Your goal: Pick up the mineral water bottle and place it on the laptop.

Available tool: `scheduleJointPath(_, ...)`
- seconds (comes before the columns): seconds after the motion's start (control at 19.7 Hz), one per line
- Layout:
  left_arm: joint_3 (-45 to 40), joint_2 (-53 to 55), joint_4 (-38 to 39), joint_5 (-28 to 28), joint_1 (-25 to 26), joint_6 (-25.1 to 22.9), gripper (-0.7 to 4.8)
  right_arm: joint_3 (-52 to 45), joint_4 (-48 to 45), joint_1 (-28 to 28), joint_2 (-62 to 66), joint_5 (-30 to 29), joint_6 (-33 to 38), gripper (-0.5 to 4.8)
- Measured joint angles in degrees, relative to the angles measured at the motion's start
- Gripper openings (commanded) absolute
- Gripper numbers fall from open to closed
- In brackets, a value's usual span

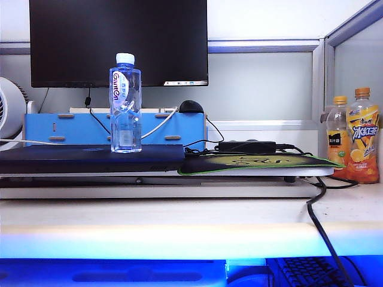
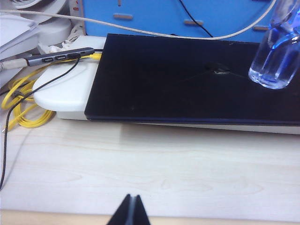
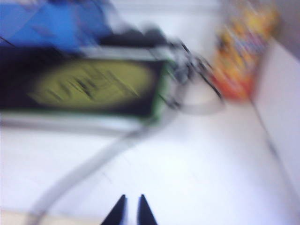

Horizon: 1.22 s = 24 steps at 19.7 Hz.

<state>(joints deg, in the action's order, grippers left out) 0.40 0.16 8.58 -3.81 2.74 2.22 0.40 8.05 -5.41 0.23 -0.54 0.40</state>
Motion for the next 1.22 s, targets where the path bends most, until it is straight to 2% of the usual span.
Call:
scheduleJointPath(0.1,0.0,0.0,0.0,-0.02,0.0,0.0,-0.02,0.0,1.73,0.0,0.0,2.19,0.0,0.49)
scheduleJointPath(1.22,0.0,0.0,0.0,0.0,0.0,0.0,-0.02,0.0,1.73,-0.02,0.0,1.9,0.0,0.5)
